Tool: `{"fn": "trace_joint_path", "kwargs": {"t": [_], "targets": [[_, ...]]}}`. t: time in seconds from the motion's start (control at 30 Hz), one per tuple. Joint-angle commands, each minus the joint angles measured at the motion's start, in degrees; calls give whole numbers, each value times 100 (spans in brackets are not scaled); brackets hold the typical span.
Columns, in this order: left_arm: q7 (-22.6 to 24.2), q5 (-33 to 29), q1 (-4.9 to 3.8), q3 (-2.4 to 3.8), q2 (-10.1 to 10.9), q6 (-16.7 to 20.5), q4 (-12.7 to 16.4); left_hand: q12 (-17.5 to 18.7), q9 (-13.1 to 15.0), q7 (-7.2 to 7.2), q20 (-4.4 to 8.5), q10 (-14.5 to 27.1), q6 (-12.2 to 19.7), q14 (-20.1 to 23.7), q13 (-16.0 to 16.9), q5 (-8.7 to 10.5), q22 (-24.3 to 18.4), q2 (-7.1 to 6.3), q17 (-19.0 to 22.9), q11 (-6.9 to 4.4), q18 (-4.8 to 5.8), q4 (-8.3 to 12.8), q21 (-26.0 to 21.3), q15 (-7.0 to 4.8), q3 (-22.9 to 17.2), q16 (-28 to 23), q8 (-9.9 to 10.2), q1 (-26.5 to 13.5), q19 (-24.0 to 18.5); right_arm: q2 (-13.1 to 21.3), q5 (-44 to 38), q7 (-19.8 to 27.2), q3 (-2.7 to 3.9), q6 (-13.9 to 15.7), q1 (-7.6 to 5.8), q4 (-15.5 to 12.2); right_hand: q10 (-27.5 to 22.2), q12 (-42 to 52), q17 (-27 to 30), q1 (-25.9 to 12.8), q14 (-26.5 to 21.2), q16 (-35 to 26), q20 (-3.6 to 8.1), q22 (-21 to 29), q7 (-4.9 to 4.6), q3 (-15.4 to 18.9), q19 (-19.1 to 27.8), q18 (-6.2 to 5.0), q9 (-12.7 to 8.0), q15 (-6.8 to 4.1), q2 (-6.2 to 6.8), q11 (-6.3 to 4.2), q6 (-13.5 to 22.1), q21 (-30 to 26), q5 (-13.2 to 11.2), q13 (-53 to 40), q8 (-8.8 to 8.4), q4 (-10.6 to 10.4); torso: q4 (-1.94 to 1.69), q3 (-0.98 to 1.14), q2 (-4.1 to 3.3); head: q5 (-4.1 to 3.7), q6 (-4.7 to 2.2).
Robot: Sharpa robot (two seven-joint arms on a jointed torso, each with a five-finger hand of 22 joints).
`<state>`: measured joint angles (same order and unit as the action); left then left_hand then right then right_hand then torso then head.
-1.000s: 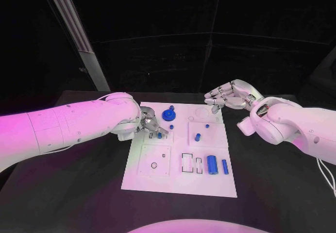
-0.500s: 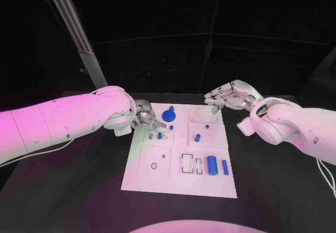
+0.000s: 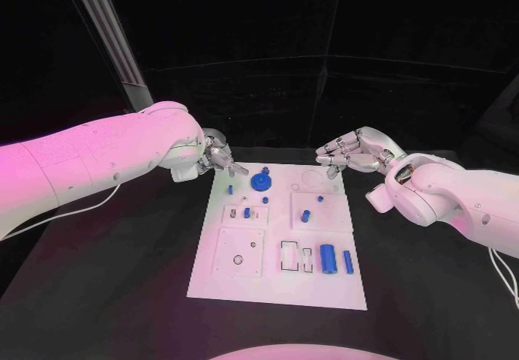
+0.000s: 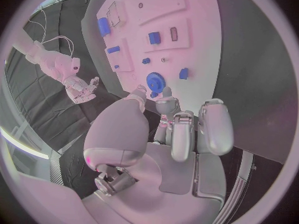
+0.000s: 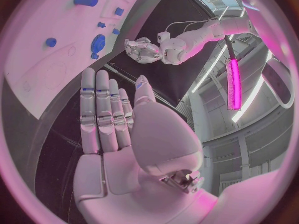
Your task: Assemble the parts on the task board
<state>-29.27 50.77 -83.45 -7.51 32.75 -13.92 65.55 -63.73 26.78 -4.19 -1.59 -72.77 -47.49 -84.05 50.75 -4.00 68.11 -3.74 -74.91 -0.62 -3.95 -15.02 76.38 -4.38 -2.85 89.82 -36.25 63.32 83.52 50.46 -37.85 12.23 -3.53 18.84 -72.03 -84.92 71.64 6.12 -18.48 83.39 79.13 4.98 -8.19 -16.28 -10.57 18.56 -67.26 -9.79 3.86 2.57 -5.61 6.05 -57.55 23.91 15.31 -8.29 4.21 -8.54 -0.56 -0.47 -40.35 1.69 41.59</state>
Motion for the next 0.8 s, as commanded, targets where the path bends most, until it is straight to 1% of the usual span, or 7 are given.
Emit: {"fn": "trace_joint_path", "kwargs": {"t": [0.03, 0.27, 0.3, 0.43, 0.53, 0.67, 0.8], "targets": [[62, 93, -14, -35, -125, -495, -279, -27, -7, -1, -41, 3, -6, -595, 13, -7, 3, 48, -1509, 43, -33, -16, -28, 39, 49, 18, 32, 19, -5, -11, 14, 63, 3, -40, -11, 5, -41, -20, 8, -30, -22, -36, -13, 6, 2, 35, 18, -58, -6, 1, -39, 18, 57, -35, 19, 9, -39, 9, 6, -8, -8, 1, -10], [81, 259, 18, -138, -375, -706, -790, -70, -23, 20, -45, -13, -96, -595, 39, 18, 35, 91, -1509, 28, -30, -87, -11, 32, 160, 18, -12, 13, 7, -39, 14, 66, 3, -49, -10, 20, -41, -20, 8, -30, -22, -36, -13, 6, 2, 35, 18, -58, -6, 1, -39, 18, 57, -35, 19, 9, -39, 9, -6, -5, -8, 31, 19], [76, 273, 28, -154, -409, -719, -858, -72, -24, 21, -44, -13, -100, -595, 39, 21, 36, 94, -1509, 27, -30, -91, -11, 32, 167, 18, -14, 11, 7, -43, 14, 67, 3, -50, -10, 23, -41, -20, 8, -30, -22, -36, -13, 6, 2, 35, 18, -58, -6, 1, -39, 18, 57, -35, 19, 9, -39, 9, -6, -7, -7, 35, 33], [71, 306, 80, -232, -529, -734, -1108, -79, -28, 24, -43, -15, -109, -595, 42, 29, 38, 103, -1509, 25, -30, -109, -11, 29, 194, 18, -19, 2, 8, -62, 14, 70, 3, -54, -10, 35, -43, -23, 8, -35, -25, -41, -16, 9, 0, 39, 21, -58, -6, 3, -43, 20, 62, -40, 24, 9, -39, 7, -4, -4, -4, 57, 35], [85, 315, 113, -254, -592, -730, -1217, -85, -30, 26, -43, -18, -113, -595, 48, 34, 45, 105, -1509, 24, -29, -116, -6, 28, 208, 18, -21, -2, 10, -69, 14, 71, 3, -57, -9, 41, -44, -23, 8, -36, -26, -42, -17, 10, 0, 40, 22, -58, -6, 4, -44, 21, 63, -42, 25, 9, -39, 6, -4, -5, -1, 53, 74], [105, 323, 154, -267, -669, -734, -1333, -88, -30, 28, -43, -20, -117, -595, 50, 34, 55, 109, -1509, 23, -27, -117, 0, 28, 212, 18, -24, -1, 14, -82, 14, 74, 3, -63, -9, 47, -44, -23, 8, -36, -26, -42, -17, 10, 0, 40, 22, -58, -6, 4, -44, 21, 63, -42, 25, 9, -39, 6, 4, 2, 0, 61, 73], [122, 338, 183, -271, -721, -736, -1408, -102, -36, 34, -40, -25, -133, -595, 58, 30, 61, 132, -1509, 16, -26, -97, 3, 23, 235, 18, -36, 60, 15, -88, 14, 73, 3, -68, -9, 49, -45, -24, 8, -35, -26, -44, -18, 11, -1, 39, 23, -58, -6, 4, -48, 21, 65, -44, 29, 9, -39, 6, 3, 1, 0, 51, 65]]}}
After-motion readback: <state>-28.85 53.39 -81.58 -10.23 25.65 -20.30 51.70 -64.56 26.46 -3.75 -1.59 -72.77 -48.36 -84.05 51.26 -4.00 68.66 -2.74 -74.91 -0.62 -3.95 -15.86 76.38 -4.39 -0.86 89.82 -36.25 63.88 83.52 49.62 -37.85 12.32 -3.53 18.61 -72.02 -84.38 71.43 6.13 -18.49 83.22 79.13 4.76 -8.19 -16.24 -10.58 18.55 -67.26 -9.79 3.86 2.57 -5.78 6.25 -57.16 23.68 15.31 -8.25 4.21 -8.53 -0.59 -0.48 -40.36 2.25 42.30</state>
